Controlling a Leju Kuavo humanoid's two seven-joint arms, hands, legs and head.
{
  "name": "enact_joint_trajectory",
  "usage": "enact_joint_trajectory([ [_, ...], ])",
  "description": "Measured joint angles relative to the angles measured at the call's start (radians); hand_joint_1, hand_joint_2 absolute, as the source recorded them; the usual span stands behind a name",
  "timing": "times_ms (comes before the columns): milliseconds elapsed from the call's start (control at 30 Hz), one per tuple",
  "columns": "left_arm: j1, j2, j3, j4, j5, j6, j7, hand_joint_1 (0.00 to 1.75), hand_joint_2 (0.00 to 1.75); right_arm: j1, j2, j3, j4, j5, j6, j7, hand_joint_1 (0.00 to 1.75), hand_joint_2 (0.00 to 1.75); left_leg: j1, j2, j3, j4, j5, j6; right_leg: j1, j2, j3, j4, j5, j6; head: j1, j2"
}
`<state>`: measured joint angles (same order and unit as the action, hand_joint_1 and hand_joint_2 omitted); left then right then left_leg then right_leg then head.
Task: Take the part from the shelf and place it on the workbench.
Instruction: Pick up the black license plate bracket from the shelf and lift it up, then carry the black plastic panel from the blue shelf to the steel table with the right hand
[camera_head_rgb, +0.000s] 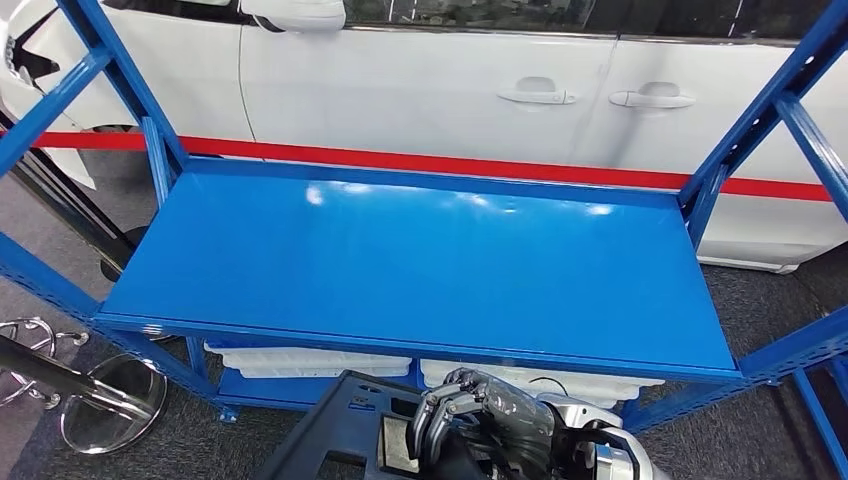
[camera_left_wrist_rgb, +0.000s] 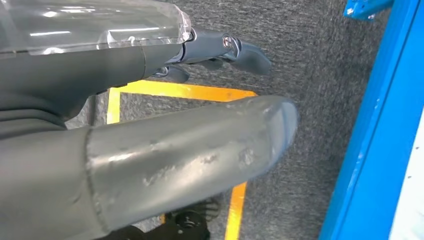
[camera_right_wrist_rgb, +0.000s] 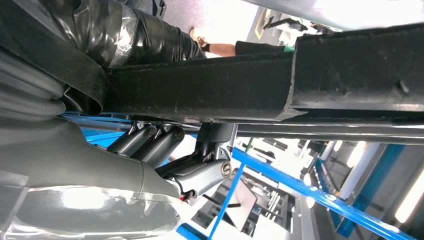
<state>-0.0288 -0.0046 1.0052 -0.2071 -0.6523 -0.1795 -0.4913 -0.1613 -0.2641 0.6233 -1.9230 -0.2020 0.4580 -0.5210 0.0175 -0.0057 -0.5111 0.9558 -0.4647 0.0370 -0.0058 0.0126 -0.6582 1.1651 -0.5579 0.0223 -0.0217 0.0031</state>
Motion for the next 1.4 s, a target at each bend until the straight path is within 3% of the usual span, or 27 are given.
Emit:
enact_joint_trajectory([
  [33,0.0,-0.001,0.0,0.0,-0.001,0.0,0.0,0.0,0.0,-0.001,-0.003,0.0,0.0,0.0,0.0,0.0,1.69,1.75,-0.001,0.004,-0.009,0.002,0.004,0.001,-0.002,-0.002,-0.019,0.064,-0.032,0.004,0.0,0.0],
  [67,0.0,-0.001,0.001,0.0,-0.001,0.0,0.0,0.0,0.0,-0.001,-0.005,0.0,0.0,0.001,0.0,0.0,1.69,1.75,-0.001,0.007,-0.016,0.004,0.008,0.0,-0.003,-0.003,-0.026,0.102,-0.046,0.007,0.0,0.0],
  [100,0.0,-0.001,0.002,0.0,-0.002,-0.001,0.0,0.0,0.0,-0.001,-0.007,0.0,-0.001,0.001,0.0,0.0,1.69,1.75,-0.001,0.01,-0.023,0.006,0.011,-0.001,-0.003,-0.004,-0.016,0.105,-0.04,0.008,0.0,0.0],
  [133,0.0,-0.001,0.003,0.0,-0.004,-0.001,0.0,0.0,0.0,-0.002,-0.009,0.0,-0.002,0.001,0.0,0.0,1.69,1.75,-0.002,0.012,-0.027,0.007,0.014,-0.003,-0.004,-0.005,0.017,0.063,-0.016,0.006,0.0,0.0],
  [233,-0.004,-0.004,0.006,0.0,-0.007,-0.001,-0.001,0.0,0.0,-0.006,-0.015,0.0,-0.007,0.003,-0.003,0.0,1.69,1.75,-0.003,0.014,-0.033,0.008,0.023,-0.012,0.005,-0.008,0.152,-0.153,0.054,-0.015,0.0,0.0],
  [300,-0.006,-0.006,0.008,0.0,-0.008,-0.001,-0.002,0.0,0.0,-0.009,-0.019,0.0,-0.01,0.004,-0.007,0.0,1.69,1.75,-0.002,0.015,-0.038,0.008,0.031,-0.023,0.013,-0.01,0.18,-0.211,0.059,-0.027,0.0,0.0],
  [367,-0.007,-0.005,0.011,0.0,-0.008,-0.001,-0.003,0.0,0.0,-0.011,-0.021,0.0,-0.012,0.004,-0.008,0.0,1.69,1.75,0.0,0.015,-0.04,0.007,0.034,-0.034,0.01,-0.012,0.176,-0.218,0.07,-0.035,0.0,0.0],
  [433,-0.007,-0.004,0.014,0.0,-0.009,-0.001,-0.002,0.0,0.0,-0.013,-0.022,0.0,-0.013,0.003,-0.007,0.001,1.69,1.75,-0.001,0.013,-0.058,0.044,-0.005,-0.044,0.002,-0.016,0.168,-0.227,0.085,-0.048,0.0,0.0],
  [533,-0.007,0.0,0.016,0.0,-0.009,0.005,0.013,0.0,0.0,-0.016,-0.023,0.0,-0.013,0.0,-0.004,0.002,1.69,1.75,0.0,0.011,-0.126,0.23,-0.125,-0.053,0.0,-0.02,0.142,-0.221,0.1,-0.058,-0.001,0.0],
  [567,-0.007,0.001,0.017,0.0,-0.009,0.011,0.028,0.0,0.0,-0.017,-0.023,0.0,-0.013,-0.002,-0.001,0.003,1.69,1.75,0.001,0.011,-0.142,0.284,-0.145,-0.056,0.0,-0.02,0.131,-0.216,0.104,-0.058,-0.001,0.0],
  [600,-0.007,0.001,0.018,0.0,-0.01,0.018,0.05,0.0,0.0,-0.018,-0.023,0.0,-0.013,-0.005,0.003,0.003,1.69,1.75,0.002,0.012,-0.14,0.303,-0.144,-0.059,0.0,-0.02,0.123,-0.213,0.108,-0.056,-0.001,0.0],
  [633,-0.007,0.002,0.02,0.0,-0.012,0.027,0.078,0.0,0.0,-0.019,-0.024,0.0,-0.013,-0.008,0.007,0.004,1.69,1.75,0.003,0.012,-0.12,0.284,-0.126,-0.061,-0.001,-0.02,0.116,-0.209,0.111,-0.054,-0.001,0.0],
  [667,-0.007,0.002,0.021,0.0,-0.014,0.038,0.109,0.0,0.0,-0.021,-0.025,0.0,-0.013,-0.012,0.01,0.004,1.69,1.75,0.004,0.012,-0.084,0.231,-0.097,-0.061,-0.003,-0.019,0.111,-0.206,0.114,-0.051,-0.001,0.0],
  [733,-0.01,0.003,0.028,0.0,-0.017,0.065,0.205,0.0,0.0,-0.031,-0.028,0.0,-0.012,-0.02,0.018,0.004,1.69,1.75,0.004,0.01,0.004,0.082,-0.047,-0.059,-0.003,-0.018,0.104,-0.202,0.119,-0.044,-0.001,0.0],
  [800,-0.012,0.002,0.039,0.0,-0.018,0.092,0.341,0.0,0.0,-0.05,-0.03,0.0,-0.007,-0.034,0.033,0.007,1.69,1.75,0.001,0.006,0.045,0.001,-0.03,-0.054,-0.001,-0.017,0.095,-0.196,0.128,-0.033,-0.001,0.0],
  [900,-0.012,-0.006,0.056,0.001,-0.016,0.115,0.511,0.0,0.0,-0.076,-0.036,0.0,0.006,-0.061,0.053,0.016,1.69,1.75,0.002,0.006,0.032,-0.006,-0.019,-0.038,-0.001,-0.014,0.08,-0.188,0.134,-0.015,-0.001,0.0],
  [967,-0.013,-0.016,0.068,0.001,-0.01,0.12,0.559,0.0,0.0,-0.09,-0.044,0.0,0.012,-0.077,0.062,0.022,1.69,1.75,0.003,0.008,0.015,-0.005,-0.007,-0.019,-0.005,-0.013,0.055,-0.128,0.078,-0.005,0.0,0.0],
  [1033,-0.013,-0.025,0.081,0.001,-0.003,0.124,0.585,0.0,0.0,-0.1,-0.055,0.0,0.018,-0.091,0.068,0.027,1.69,1.75,0.0,0.01,-0.004,0.002,0.002,-0.005,-0.006,-0.013,0.009,0.005,-0.014,0.001,0.0,0.0],
  [1067,-0.013,-0.031,0.087,0.001,0.0,0.129,0.593,0.0,0.0,-0.102,-0.061,0.0,0.02,-0.099,0.072,0.029,1.69,1.75,-0.002,0.011,-0.014,0.006,0.007,-0.002,-0.007,-0.013,-0.01,0.072,-0.045,0.002,0.0,0.0],
  [1100,-0.012,-0.035,0.092,0.001,0.002,0.133,0.599,0.0,0.0,-0.102,-0.066,0.0,0.021,-0.105,0.075,0.03,1.69,1.75,-0.005,0.012,-0.024,0.009,0.012,0.0,-0.006,-0.013,-0.017,0.112,-0.056,0.001,0.0,0.0],
  [1133,-0.011,-0.04,0.097,0.001,0.004,0.137,0.604,0.0,0.0,-0.102,-0.071,0.0,0.021,-0.109,0.078,0.031,1.69,1.75,-0.007,0.012,-0.032,0.011,0.017,0.001,-0.005,-0.013,-0.006,0.116,-0.047,-0.002,0.0,0.0],
  [1167,-0.011,-0.044,0.101,0.001,0.005,0.141,0.606,0.0,0.0,-0.103,-0.074,0.0,0.022,-0.111,0.08,0.032,1.69,1.75,-0.01,0.012,-0.039,0.012,0.022,0.001,-0.003,-0.013,0.024,0.082,-0.022,-0.008,0.0,0.0],
  [1233,-0.011,-0.054,0.11,0.001,0.009,0.146,0.608,0.0,0.0,-0.107,-0.08,0.0,0.022,-0.112,0.08,0.035,1.69,1.75,-0.014,0.012,-0.047,0.013,0.031,0.0,0.006,-0.013,0.12,-0.066,0.032,-0.03,-0.001,0.0],
  [1300,-0.011,-0.063,0.118,0.001,0.013,0.151,0.605,0.0,0.0,-0.114,-0.085,-0.002,0.02,-0.112,0.08,0.037,1.69,1.75,-0.014,0.012,-0.054,0.014,0.041,-0.008,0.016,-0.014,0.188,-0.186,0.05,-0.048,-0.001,0.0],
  [1400,-0.009,-0.068,0.126,0.001,0.015,0.152,0.595,0.0,0.0,-0.118,-0.092,-0.003,0.018,-0.112,0.08,0.043,1.69,1.75,-0.01,0.013,-0.066,0.016,0.053,-0.027,0.019,-0.015,0.193,-0.22,0.06,-0.052,0.0,0.0],
])
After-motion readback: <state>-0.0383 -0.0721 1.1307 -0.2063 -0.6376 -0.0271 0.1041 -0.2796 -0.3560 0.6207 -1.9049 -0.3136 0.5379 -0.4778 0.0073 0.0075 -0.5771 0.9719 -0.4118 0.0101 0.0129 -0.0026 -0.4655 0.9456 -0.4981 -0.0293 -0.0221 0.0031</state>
